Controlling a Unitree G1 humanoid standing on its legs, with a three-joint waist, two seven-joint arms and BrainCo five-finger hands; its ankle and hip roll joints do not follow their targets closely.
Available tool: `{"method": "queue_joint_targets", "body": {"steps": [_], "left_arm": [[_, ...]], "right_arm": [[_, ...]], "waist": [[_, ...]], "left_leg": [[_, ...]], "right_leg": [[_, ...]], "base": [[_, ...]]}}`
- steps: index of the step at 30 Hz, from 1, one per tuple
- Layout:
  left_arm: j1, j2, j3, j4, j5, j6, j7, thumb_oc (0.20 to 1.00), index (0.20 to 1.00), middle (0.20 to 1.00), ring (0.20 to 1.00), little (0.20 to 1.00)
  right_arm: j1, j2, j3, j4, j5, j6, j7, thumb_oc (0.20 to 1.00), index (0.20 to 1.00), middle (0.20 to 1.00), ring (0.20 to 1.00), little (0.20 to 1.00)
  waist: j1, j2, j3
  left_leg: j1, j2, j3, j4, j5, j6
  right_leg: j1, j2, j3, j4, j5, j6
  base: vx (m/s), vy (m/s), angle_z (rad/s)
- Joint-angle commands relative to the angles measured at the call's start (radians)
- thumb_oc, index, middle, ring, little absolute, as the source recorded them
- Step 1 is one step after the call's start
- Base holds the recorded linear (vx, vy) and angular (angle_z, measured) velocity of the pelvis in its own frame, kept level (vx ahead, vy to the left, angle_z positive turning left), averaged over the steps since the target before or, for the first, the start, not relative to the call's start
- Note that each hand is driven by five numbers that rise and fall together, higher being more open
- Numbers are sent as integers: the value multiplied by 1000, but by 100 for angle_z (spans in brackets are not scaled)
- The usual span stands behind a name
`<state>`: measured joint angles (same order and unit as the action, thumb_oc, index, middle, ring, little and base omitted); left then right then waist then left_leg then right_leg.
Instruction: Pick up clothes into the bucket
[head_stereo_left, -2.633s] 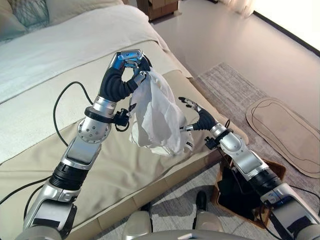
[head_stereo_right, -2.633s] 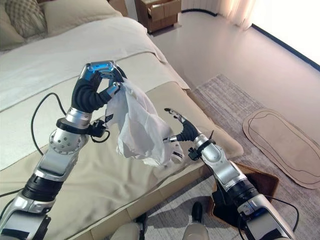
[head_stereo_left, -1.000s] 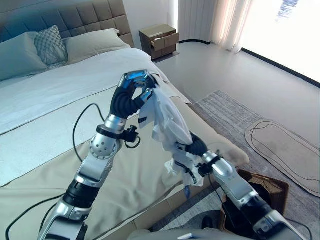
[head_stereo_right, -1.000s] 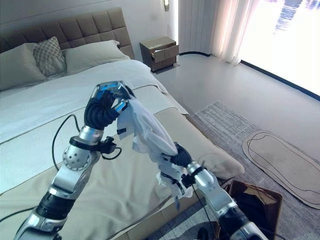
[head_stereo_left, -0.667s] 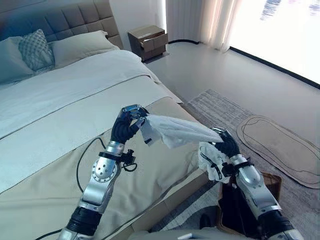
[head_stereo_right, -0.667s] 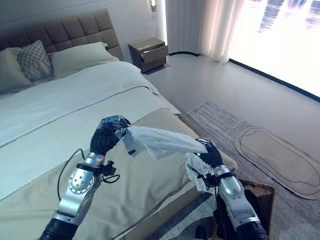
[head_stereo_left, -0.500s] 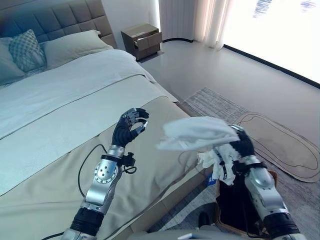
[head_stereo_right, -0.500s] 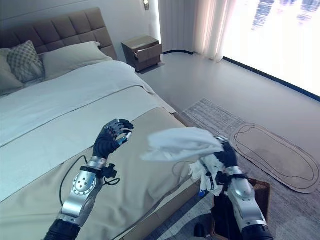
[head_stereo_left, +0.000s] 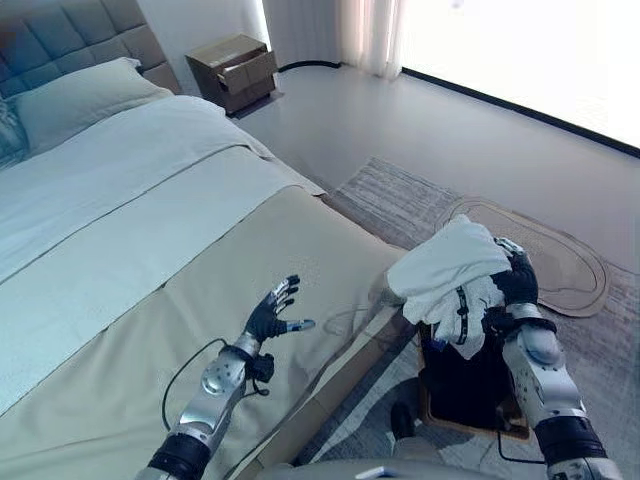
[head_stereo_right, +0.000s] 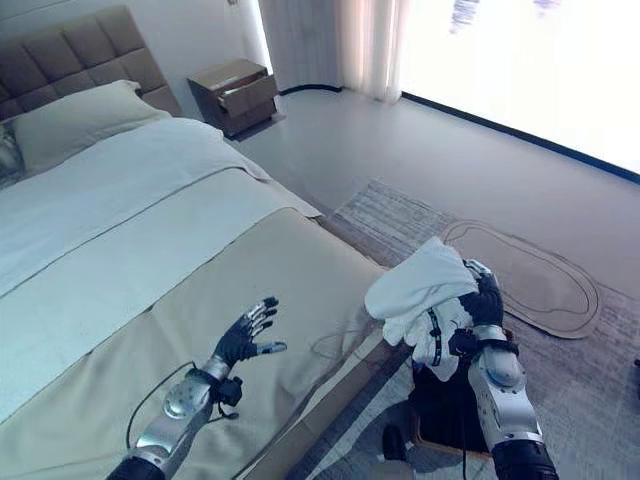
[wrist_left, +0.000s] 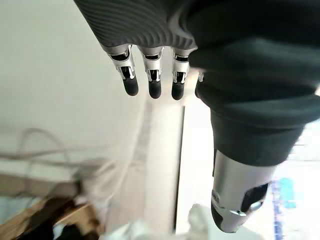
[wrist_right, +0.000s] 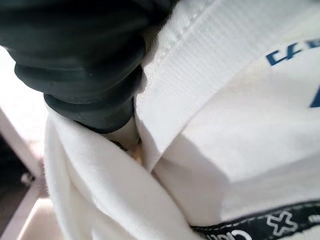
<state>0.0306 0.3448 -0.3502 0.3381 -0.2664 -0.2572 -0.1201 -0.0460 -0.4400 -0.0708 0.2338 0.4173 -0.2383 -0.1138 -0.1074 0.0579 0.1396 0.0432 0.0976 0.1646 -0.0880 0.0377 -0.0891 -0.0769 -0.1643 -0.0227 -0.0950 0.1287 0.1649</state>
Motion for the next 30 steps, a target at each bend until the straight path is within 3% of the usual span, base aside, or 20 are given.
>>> {"method": "queue_joint_targets", "body": {"steps": [1,7,15,22,30], "left_arm": [[-25,35,20,-12,9,-46,-10,1000,1000,1000,1000,1000],[-28,9,51,-71,-110,-94,33,1000,1000,1000,1000,1000],[-51,-18,60,-191,-306,-125,64,1000,1000,1000,1000,1000],[-91,-17,24,-262,-372,-144,78,1000,1000,1000,1000,1000],[-145,-3,9,-309,-367,-161,104,1000,1000,1000,1000,1000]], "right_arm": [[-107,-36,-65,-34,3,-76,-30,200,200,200,200,200],[-146,-47,-95,46,-117,-80,-168,200,200,200,200,200],[-281,-53,-98,163,-139,-90,-323,200,200,200,200,200],[-391,-116,-109,244,-139,-103,-428,200,200,200,200,200],[-495,-182,-114,285,-121,-118,-497,200,200,200,200,200]], "waist": [[0,-53,19],[9,-30,133],[17,-4,270],[12,17,333],[4,49,355]], "left_leg": [[-19,-36,-23,85,-62,21],[-105,-52,-39,157,-71,25],[-264,-51,-42,310,-104,24],[-431,-27,-25,471,-150,24],[-572,-13,10,610,-214,29]], "right_leg": [[-1,-64,-59,87,-23,31],[-87,-90,-56,180,-44,26],[-238,-102,-27,304,-66,15],[-416,-94,21,446,-107,-9],[-599,-71,88,587,-155,-29]], "base": [[-52,-1,-1],[-160,-3,-2],[-160,-31,-2],[-127,-41,-3],[-54,23,-16]]}}
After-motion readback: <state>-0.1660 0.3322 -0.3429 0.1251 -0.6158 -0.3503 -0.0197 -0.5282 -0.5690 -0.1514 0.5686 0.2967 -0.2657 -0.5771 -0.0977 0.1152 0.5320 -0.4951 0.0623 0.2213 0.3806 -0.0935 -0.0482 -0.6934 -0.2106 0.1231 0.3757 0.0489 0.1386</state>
